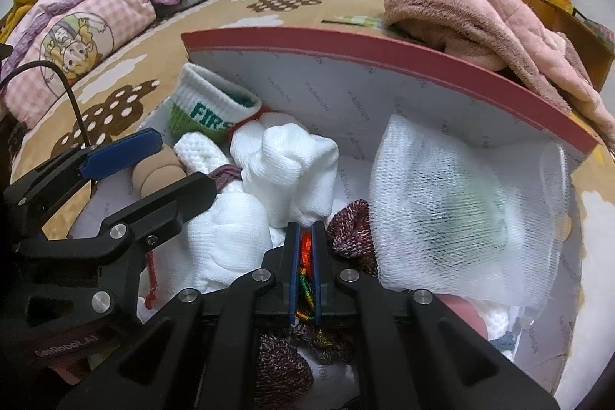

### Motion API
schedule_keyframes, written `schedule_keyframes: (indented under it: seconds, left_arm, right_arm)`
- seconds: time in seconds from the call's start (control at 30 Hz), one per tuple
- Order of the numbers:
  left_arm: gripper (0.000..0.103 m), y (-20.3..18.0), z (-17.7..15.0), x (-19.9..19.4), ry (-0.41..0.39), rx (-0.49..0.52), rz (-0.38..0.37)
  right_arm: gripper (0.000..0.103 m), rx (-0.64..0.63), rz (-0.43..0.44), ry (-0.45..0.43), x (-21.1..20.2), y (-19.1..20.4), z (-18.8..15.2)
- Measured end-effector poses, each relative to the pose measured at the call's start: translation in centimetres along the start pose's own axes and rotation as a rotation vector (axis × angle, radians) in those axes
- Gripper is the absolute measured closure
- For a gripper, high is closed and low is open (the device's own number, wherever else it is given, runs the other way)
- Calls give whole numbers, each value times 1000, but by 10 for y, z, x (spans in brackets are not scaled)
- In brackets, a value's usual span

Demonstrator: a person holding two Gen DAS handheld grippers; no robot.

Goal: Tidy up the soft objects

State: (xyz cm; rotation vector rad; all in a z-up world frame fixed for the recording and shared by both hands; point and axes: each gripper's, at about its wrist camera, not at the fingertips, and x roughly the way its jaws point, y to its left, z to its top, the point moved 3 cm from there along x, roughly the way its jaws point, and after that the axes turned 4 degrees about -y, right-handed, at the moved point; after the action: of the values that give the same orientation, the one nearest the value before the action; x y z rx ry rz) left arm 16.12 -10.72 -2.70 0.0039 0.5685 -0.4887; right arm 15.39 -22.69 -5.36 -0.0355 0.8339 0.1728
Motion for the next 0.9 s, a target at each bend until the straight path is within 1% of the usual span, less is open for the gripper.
schedule_keyframes:
  seconds: [0.03, 0.07, 0.13, 0.2, 0.23, 0.27, 0.3, 0.33, 0.4, 0.43, 0.47, 0.5, 0.57, 0.67, 0.73, 0.77, 0.8, 0.9]
  left_arm:
    - [34, 0, 1, 0, -1, -2, -4]
    - [34, 0, 1, -2, -3, -7, -11]
    - [32, 1, 1, -2, -3, -19, -28]
    - [32, 4, 3, -4, -7, -47, -53]
    - [32, 5, 5, -4, -5, -52, -55]
    - [32, 6, 6, -4, -3, -57, -53]
    - [30, 5, 7, -4, -1, -58, -41]
    - [24, 5, 9, -5, -4, -54, -25]
    - [23, 4, 12, -8, -26, -39, 19]
    - [22, 4, 12, -8, -29, -38, 17]
    - [21, 4, 13, -9, -30, -35, 21]
    - [21, 1, 13, -9, -30, -20, 36]
    - [17, -3, 12, -10, -42, 15, 70]
    - [16, 1, 13, -11, -48, 1, 105]
    - [16, 4, 14, -11, -51, -7, 126]
    - [16, 5, 14, -12, -55, -9, 133]
    - [16, 6, 14, -13, -60, -9, 145]
    - [16, 6, 12, -15, -62, 0, 150]
  right_arm:
    - [95, -1, -7, -14, -2, 0, 0]
    - [92, -6, -16, -34, -7, 0, 0]
    - [83, -7, -39, -77, -15, -3, 1]
    - [62, -9, -91, -122, -25, -6, 3]
    - [58, -13, -117, -146, -30, -7, 5]
    - [51, -16, -139, -157, -33, -9, 6]
    - [46, -19, -158, -158, -34, -11, 7]
    - [44, -22, -172, -153, -34, -13, 7]
    - [37, -16, -182, -138, -33, -17, 6]
    - [34, -20, -179, -128, -31, -17, 6]
    - [27, -34, -176, -121, -30, -15, 5]
    - [25, -53, -182, -118, -29, -13, 4]
    - [25, -72, -205, -124, -30, -12, 2]
    - [24, -76, -217, -133, -33, -12, 2]
    - [20, -89, -220, -147, -36, -9, 2]
    - [14, -99, -225, -155, -38, -7, 2]
    - [13, -102, -223, -160, -39, -6, 2]
    - [12, -97, -196, -162, -43, -6, 3]
